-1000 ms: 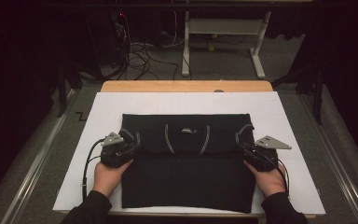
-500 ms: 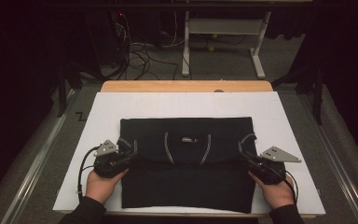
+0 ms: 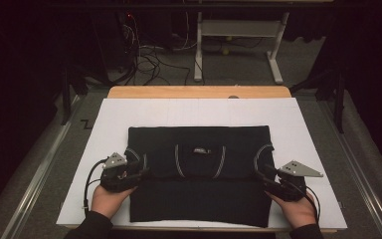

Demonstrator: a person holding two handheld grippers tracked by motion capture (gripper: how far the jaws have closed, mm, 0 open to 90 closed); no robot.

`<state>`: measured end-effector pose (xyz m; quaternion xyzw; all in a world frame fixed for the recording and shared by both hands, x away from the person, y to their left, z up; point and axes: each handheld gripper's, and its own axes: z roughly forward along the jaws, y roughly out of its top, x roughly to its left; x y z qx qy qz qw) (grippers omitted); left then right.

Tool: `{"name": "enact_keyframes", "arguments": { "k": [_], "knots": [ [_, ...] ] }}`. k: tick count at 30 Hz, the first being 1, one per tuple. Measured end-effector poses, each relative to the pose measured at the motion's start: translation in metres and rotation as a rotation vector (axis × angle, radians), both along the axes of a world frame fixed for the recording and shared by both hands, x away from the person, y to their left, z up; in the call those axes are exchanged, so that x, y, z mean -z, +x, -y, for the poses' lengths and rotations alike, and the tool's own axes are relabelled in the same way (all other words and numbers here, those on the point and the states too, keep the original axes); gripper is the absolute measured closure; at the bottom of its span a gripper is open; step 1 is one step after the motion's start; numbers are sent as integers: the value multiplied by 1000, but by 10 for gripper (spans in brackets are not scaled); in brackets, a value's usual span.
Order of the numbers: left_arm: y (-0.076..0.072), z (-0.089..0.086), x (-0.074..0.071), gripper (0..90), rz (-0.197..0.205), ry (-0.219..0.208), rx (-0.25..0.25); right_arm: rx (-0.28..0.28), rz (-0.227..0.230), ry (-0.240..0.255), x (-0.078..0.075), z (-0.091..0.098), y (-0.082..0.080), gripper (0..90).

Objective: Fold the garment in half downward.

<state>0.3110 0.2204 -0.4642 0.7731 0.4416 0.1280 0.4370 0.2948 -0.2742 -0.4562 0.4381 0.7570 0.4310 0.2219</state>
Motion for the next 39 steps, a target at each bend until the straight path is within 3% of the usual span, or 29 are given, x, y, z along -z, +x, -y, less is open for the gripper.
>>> {"name": "enact_keyframes", "arguments": {
  "k": [2, 5, 7, 10, 12, 14, 15, 17, 21, 25, 29, 33, 39],
  "knots": [
    [6, 1, -5, 395, 11, -10, -1, -1, 13, 3, -3, -2, 3, 504],
    [20, 4, -11, 395, 5, 17, 8, 12, 19, 2, -9, -4, 14, 488],
    [31, 5, -12, 395, -24, 24, 2, 10, 13, 5, -15, -7, 26, 487],
    [48, 9, -10, 396, -79, 18, -14, -11, -30, -6, -18, -16, 47, 496],
    [56, 15, -4, 397, -123, 41, -6, -8, -57, -38, -14, -23, 59, 515],
    [62, 18, 5, 403, -193, 48, -11, -4, -102, -65, -5, -28, 70, 515],
    [63, 19, 8, 425, -201, 56, -5, -7, -132, -76, 0, -29, 74, 518],
    [61, 23, 8, 478, -171, 92, -2, -20, -168, -103, 8, -33, 75, 576],
    [60, 25, 7, 601, -166, 87, 32, -52, -149, -144, 7, -38, 71, 738],
    [56, 26, 3, 661, -133, 94, 40, -65, -124, -148, 6, -39, 67, 776],
    [51, 23, -2, 661, -110, 71, 36, -64, -80, -125, 2, -37, 59, 776],
    [41, 22, -8, 664, -58, 49, 45, -67, -38, -106, -3, -36, 51, 776],
    [29, 12, -6, 662, -27, -41, 41, -82, 9, -85, -7, -34, 37, 775]
  ]
}}
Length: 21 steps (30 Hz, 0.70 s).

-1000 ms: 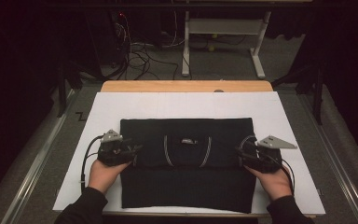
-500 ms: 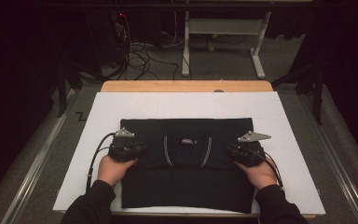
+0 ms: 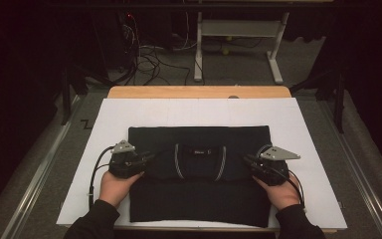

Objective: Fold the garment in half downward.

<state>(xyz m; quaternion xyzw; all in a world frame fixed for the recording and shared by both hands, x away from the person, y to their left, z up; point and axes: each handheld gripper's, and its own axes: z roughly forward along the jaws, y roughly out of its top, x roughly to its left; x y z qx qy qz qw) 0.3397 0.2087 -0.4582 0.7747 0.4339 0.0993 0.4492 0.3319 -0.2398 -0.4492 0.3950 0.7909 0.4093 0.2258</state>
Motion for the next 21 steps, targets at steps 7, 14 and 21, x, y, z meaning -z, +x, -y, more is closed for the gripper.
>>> {"name": "enact_keyframes", "arguments": {
  "k": [7, 14, 21],
  "knots": [
    [-15, -4, -3, 658, 20, -53, 47, -18, 34, 24, 0, 4, -11, 771],
    [-23, -4, -7, 657, 39, -56, 61, -28, 27, 55, -2, 8, -15, 769],
    [-32, -8, -7, 656, 46, -47, 70, -49, 50, 57, -5, 9, -24, 763]
  ]
}}
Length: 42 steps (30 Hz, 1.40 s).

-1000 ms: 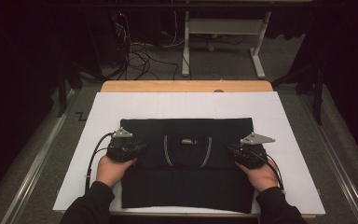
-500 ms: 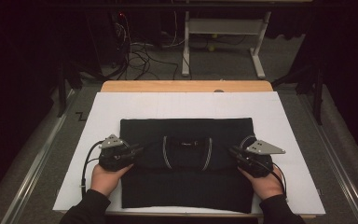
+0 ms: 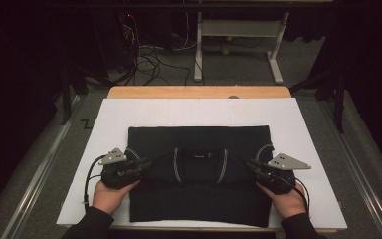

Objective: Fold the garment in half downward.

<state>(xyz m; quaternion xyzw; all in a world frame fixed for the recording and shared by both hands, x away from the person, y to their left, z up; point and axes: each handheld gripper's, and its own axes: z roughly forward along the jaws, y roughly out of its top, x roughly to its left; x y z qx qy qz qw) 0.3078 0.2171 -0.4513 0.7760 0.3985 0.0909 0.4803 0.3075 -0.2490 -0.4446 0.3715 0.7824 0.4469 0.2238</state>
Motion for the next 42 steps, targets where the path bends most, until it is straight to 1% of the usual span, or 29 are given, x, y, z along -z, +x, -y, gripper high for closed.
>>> {"name": "enact_keyframes", "arguments": {
  "k": [7, 14, 22, 25, 27, 30, 32, 34, 36, 39, 42],
  "knots": [
    [-14, -2, 1, 656, 5, 11, 32, -21, 6, -8, 0, 1, -11, 748],
    [-26, -2, 7, 656, -15, 31, 55, -33, 8, -20, 1, 4, -22, 747],
    [-42, -2, 9, 650, -19, 48, 70, -46, 2, -25, 3, 10, -39, 746],
    [-49, -2, 11, 649, -23, 66, 75, -54, 3, -31, 4, 11, -45, 743],
    [-54, -3, 12, 646, -23, 77, 79, -58, -3, -24, 5, 13, -50, 738],
    [-61, -3, 13, 609, -25, 92, 84, -62, -14, -8, 7, 17, -56, 727],
    [-67, -5, 11, 608, -7, 108, 78, -64, -20, -8, 8, 18, -60, 716],
    [-70, -9, 8, 584, 4, 98, 83, -67, -18, -10, 9, 19, -63, 709],
    [-74, -11, 7, 573, 12, 99, 78, -65, -21, -7, 9, 20, -66, 702],
    [-76, -14, 7, 572, 7, 86, 72, -58, -20, -4, 9, 20, -67, 696],
    [-77, -15, 6, 565, 14, 91, 67, -52, -12, 0, 8, 21, -68, 686]
  ]
}}
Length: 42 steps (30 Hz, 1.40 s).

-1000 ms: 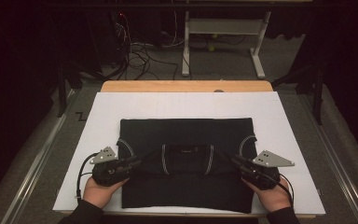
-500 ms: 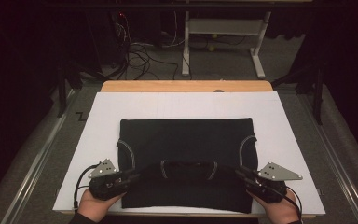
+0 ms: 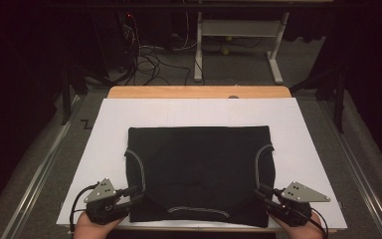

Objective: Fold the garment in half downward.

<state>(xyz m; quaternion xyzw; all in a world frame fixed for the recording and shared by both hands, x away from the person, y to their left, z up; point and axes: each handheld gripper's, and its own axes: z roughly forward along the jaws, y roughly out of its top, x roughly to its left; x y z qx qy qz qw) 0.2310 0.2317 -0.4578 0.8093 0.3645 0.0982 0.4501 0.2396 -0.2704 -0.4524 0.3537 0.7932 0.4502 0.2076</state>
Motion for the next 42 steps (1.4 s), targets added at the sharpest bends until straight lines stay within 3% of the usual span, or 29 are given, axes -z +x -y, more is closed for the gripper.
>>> {"name": "enact_keyframes", "arguments": {
  "k": [4, 8, 12, 22, 31, 35, 39, 42],
  "knots": [
    [-1, -8, -5, 549, 26, -22, -38, 14, 1, 5, 0, 1, 1, 661],
    [0, -19, -5, 547, 23, -54, -81, 25, -4, 4, 2, 1, 1, 620],
    [2, -23, -2, 511, 21, -50, -103, 31, -1, 7, 2, 1, 2, 586],
    [6, -24, 2, 420, 77, -13, -134, 72, -15, 31, 5, 4, 6, 428],
    [14, -29, 5, 181, 61, -14, -178, 135, -15, 51, 6, 7, 11, 194],
    [19, -32, 7, 116, 55, -20, -201, 150, -16, 55, 7, 8, 13, 136],
    [25, -33, 6, 0, 48, -33, -219, 164, -17, 69, 7, 8, 15, 0],
    [27, -33, 6, 0, 51, -32, -215, 182, -4, 77, 6, 8, 17, 0]
  ]
}}
